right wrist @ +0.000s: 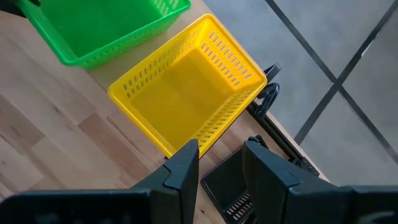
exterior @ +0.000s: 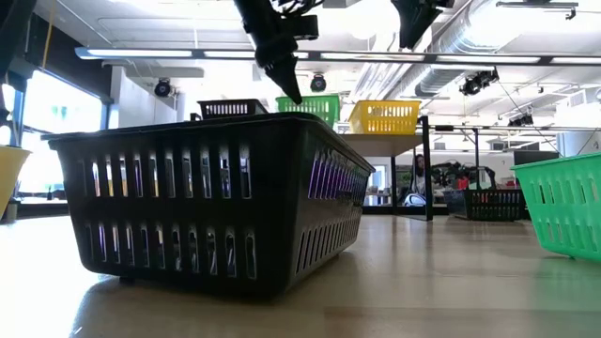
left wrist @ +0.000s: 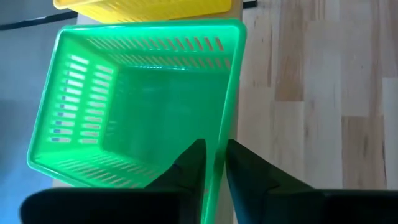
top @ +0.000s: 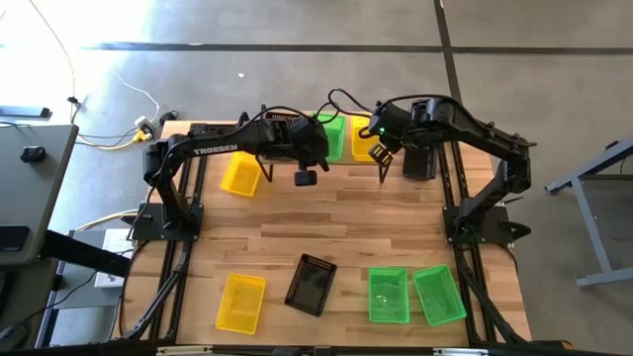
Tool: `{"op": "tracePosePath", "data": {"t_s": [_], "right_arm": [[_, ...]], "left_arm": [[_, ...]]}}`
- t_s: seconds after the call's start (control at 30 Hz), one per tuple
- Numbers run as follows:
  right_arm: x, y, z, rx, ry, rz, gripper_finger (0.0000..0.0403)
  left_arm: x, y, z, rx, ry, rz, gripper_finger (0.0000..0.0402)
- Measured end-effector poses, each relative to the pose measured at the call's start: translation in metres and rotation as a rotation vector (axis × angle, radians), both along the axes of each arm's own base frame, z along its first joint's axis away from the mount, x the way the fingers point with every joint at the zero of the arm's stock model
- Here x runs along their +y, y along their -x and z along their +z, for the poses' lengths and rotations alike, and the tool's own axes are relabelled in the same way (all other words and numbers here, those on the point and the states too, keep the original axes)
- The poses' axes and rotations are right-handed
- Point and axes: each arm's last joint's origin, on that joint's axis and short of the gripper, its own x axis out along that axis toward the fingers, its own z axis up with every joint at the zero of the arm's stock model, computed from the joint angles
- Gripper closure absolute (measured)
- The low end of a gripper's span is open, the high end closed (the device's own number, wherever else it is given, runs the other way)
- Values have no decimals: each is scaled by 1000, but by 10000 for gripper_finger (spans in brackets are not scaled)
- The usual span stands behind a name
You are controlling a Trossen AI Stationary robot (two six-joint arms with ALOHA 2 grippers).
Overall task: Stack baskets on shelf by color
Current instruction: Put the top green bin on the shelf, then stack the top yellow bin on top of the other yellow bin on the shelf
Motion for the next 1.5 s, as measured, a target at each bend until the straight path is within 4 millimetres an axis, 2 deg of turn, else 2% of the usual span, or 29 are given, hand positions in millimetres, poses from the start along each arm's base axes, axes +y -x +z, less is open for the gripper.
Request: {"op": "tracePosePath", "data": {"t_s": [0.23,0.47,0.67,0.83,1.0,1.17,1.23,1.33,1.5], "right_arm": [[0,0,0,2,1,3,293],[0,0,0,2,1,3,293],[0,0,0,0,0,0,293],[0,0,0,-5,-2,-8,293],[0,0,0,-6,-1,-7,293],[0,0,0,-9,-1,-7,293],[0,0,0,-8,-1,-7,293],[0,0,0,-8,-1,-7,293],[0,0,0,-9,-2,-6,293]], "left_arm": [[1,-1,1,-29,2,52,324],[1,-2,2,-74,18,110,325],[-3,-5,2,-101,69,69,319],[-8,-3,3,-58,81,62,305],[-15,8,23,10,128,101,285],[-15,10,47,-30,95,93,275],[-19,14,53,4,95,76,275],[-26,23,61,87,104,48,277],[-40,49,79,166,139,51,279]]}}
